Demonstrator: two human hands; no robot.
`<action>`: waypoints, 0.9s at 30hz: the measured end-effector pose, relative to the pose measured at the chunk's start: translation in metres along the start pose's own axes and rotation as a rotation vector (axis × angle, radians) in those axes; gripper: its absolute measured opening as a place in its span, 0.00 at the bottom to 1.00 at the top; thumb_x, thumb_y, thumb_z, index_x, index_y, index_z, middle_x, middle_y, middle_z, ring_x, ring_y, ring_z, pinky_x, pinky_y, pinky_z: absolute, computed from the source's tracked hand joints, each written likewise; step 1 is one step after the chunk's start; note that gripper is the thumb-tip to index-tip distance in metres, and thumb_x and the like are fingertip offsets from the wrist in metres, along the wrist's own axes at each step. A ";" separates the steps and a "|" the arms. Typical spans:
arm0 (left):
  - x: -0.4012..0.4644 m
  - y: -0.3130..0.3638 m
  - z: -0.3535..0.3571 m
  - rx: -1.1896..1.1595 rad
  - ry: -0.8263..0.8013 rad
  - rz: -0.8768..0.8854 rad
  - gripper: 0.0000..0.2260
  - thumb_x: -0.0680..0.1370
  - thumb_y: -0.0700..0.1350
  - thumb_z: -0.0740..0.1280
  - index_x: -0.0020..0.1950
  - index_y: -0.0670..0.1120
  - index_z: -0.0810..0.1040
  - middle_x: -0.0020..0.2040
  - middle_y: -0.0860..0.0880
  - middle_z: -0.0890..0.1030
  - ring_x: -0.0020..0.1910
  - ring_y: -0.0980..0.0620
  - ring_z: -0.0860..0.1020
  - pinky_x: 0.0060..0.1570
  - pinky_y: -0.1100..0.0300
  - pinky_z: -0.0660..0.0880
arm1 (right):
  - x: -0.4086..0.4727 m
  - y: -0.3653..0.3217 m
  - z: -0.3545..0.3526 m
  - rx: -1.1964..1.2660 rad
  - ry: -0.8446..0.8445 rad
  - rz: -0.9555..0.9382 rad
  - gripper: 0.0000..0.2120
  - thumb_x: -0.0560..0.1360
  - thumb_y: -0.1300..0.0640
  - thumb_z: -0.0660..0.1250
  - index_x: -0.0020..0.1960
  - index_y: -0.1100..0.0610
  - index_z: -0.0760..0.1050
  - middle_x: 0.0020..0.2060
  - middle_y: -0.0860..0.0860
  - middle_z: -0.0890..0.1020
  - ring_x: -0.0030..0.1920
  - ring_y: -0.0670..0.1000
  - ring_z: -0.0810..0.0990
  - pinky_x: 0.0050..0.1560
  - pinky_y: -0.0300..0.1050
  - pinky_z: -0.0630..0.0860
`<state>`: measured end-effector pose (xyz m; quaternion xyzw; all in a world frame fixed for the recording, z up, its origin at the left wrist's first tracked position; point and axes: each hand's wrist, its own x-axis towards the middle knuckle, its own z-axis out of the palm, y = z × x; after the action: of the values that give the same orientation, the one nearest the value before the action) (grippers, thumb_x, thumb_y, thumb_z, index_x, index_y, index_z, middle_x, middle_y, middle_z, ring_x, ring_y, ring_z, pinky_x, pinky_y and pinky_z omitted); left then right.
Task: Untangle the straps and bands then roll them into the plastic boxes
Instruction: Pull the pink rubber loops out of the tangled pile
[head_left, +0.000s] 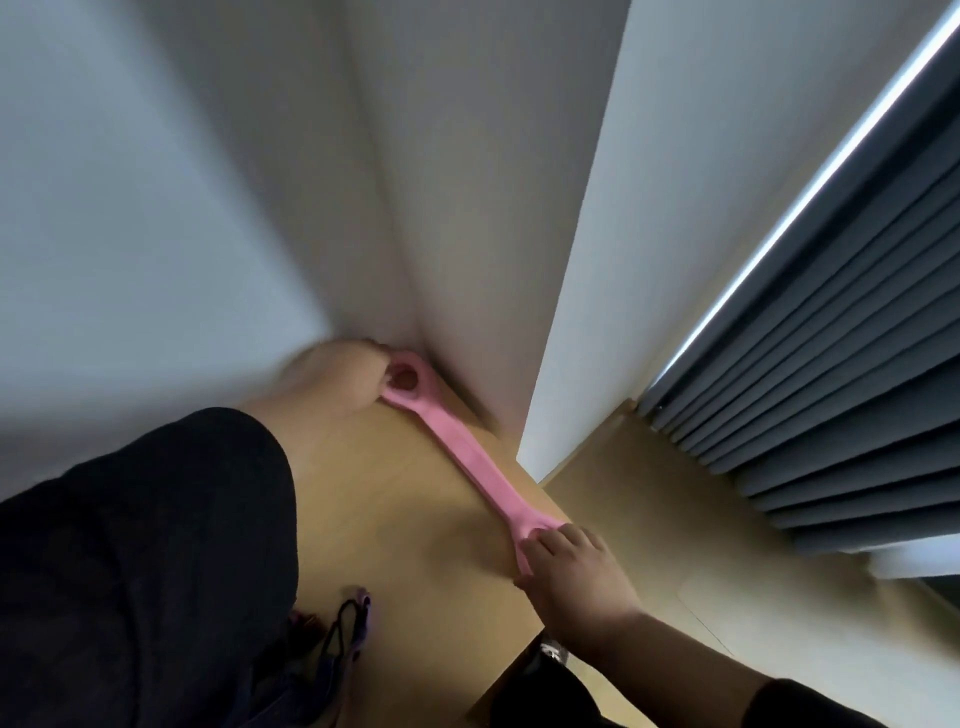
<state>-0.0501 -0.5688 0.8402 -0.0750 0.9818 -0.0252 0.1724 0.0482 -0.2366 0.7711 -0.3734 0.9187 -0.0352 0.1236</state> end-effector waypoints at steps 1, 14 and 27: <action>-0.005 -0.012 0.003 0.042 0.065 0.030 0.13 0.82 0.52 0.59 0.58 0.47 0.79 0.53 0.47 0.81 0.51 0.46 0.80 0.47 0.57 0.76 | 0.001 -0.006 -0.005 -0.003 0.001 -0.007 0.17 0.59 0.40 0.81 0.41 0.48 0.82 0.36 0.44 0.82 0.37 0.50 0.82 0.43 0.48 0.84; -0.190 -0.124 0.053 -0.325 0.182 -0.172 0.11 0.81 0.44 0.56 0.43 0.46 0.75 0.39 0.51 0.77 0.40 0.49 0.75 0.40 0.54 0.70 | 0.031 -0.129 -0.045 -0.027 -0.106 -0.307 0.21 0.83 0.44 0.54 0.73 0.49 0.67 0.68 0.48 0.74 0.69 0.53 0.69 0.72 0.49 0.64; -0.348 -0.141 0.147 -0.556 0.258 -0.339 0.11 0.77 0.42 0.60 0.50 0.46 0.82 0.50 0.48 0.81 0.50 0.48 0.77 0.49 0.56 0.73 | 0.059 -0.264 -0.013 -0.122 -0.131 -0.638 0.16 0.81 0.50 0.59 0.65 0.54 0.75 0.59 0.52 0.80 0.59 0.56 0.76 0.58 0.49 0.73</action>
<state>0.3431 -0.6576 0.8290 -0.2772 0.9384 0.2058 0.0131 0.1833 -0.4674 0.8134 -0.6506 0.7459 0.0069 0.1425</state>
